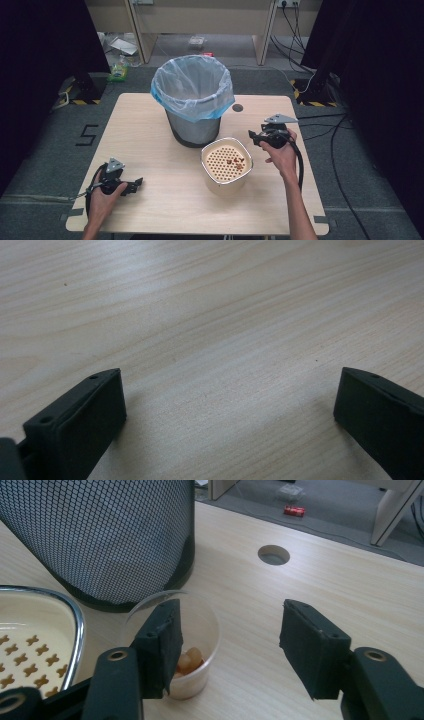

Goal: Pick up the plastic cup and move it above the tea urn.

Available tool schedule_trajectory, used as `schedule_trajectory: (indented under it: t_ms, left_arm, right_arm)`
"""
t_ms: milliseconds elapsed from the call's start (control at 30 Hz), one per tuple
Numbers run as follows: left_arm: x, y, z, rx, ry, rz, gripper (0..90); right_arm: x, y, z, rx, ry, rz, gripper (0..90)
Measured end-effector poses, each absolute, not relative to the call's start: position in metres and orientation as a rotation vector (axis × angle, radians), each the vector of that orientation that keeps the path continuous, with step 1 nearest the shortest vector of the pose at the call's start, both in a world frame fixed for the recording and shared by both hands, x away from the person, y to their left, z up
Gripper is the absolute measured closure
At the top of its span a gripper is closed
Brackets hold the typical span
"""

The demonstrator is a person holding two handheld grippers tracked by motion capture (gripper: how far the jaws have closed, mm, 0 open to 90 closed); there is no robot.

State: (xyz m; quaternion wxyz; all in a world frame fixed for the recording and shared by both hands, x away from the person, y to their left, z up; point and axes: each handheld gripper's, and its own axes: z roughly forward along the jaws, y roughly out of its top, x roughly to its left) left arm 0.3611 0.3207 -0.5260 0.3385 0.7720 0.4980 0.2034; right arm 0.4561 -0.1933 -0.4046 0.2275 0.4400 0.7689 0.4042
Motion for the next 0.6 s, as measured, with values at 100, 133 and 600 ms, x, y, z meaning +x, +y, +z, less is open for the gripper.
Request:
schedule_trajectory:
  t_ms: [100, 133, 600]
  left_arm:
    - [0.361, 0.321, -0.526, 2.011, 1.297, 0.530, 0.0]
    - [0.361, 0.321, -0.526, 2.011, 1.298, 0.530, 0.0]
    - [0.361, 0.321, -0.526, 2.011, 1.297, 0.530, 0.0]
  right_arm:
    - [0.458, -0.189, -0.410, 1.195, 2.151, 1.075, 45.5]
    - [0.459, -0.188, -0.411, 1.197, 2.155, 1.073, 46.4]
    - [0.476, -0.182, -0.436, 1.188, 2.248, 0.986, 57.6]
